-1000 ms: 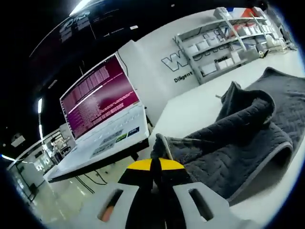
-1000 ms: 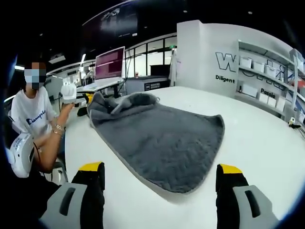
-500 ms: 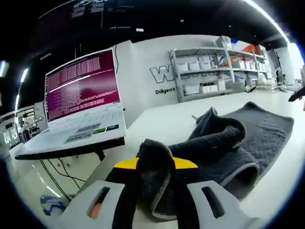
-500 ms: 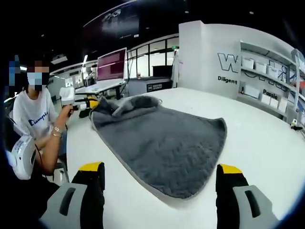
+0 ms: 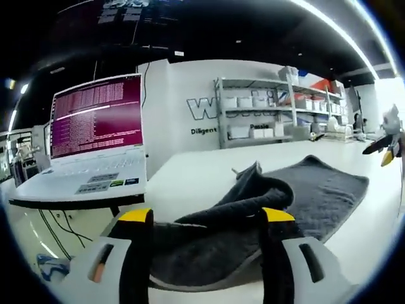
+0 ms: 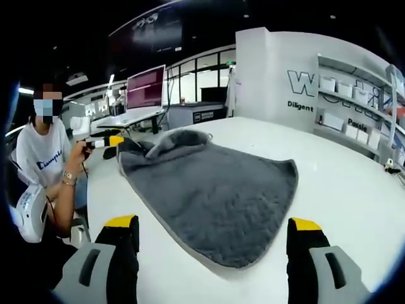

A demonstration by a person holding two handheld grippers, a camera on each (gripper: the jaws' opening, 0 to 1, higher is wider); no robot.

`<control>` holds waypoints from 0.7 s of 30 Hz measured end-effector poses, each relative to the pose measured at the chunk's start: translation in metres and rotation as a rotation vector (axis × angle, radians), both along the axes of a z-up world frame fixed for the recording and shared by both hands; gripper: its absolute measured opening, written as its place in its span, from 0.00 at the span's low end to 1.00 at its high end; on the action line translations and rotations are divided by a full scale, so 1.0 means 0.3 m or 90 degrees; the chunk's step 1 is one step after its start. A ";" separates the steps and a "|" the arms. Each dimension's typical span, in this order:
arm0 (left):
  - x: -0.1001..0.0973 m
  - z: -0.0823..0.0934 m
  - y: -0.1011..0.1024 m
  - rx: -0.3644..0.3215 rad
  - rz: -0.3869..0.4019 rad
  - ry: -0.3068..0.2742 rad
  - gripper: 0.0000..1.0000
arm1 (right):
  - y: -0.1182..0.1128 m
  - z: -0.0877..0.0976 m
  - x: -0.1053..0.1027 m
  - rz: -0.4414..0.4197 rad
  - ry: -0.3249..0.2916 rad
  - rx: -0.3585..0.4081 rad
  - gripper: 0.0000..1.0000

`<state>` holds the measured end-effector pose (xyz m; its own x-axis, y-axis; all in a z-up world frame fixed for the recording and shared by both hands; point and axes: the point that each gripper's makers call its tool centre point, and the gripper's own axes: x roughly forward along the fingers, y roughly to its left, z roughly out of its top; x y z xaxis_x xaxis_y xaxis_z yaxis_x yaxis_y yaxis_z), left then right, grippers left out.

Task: Open the folded towel by lifting each exposed corner and separating the folded layers until the towel lies flat within the target outline without major curled edges

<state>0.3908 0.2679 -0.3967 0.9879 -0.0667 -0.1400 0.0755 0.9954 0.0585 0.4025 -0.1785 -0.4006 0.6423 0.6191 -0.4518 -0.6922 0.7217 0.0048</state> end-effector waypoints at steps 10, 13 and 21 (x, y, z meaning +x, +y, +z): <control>0.007 0.007 -0.104 -0.016 -0.054 0.001 0.99 | -0.031 0.045 0.106 -0.012 0.001 -0.014 0.99; 0.007 0.013 -0.120 -0.011 -0.062 -0.005 0.99 | -0.039 0.053 0.145 -0.017 0.000 -0.025 0.99; 0.000 0.019 -0.142 -0.016 -0.080 -0.003 0.99 | -0.064 0.055 0.296 -0.039 0.003 -0.073 0.99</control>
<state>0.3907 0.2254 -0.3909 0.9722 -0.1933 -0.1318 0.1994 0.9793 0.0345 0.4912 -0.1978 -0.3840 0.6747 0.5234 -0.5204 -0.6474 0.7583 -0.0767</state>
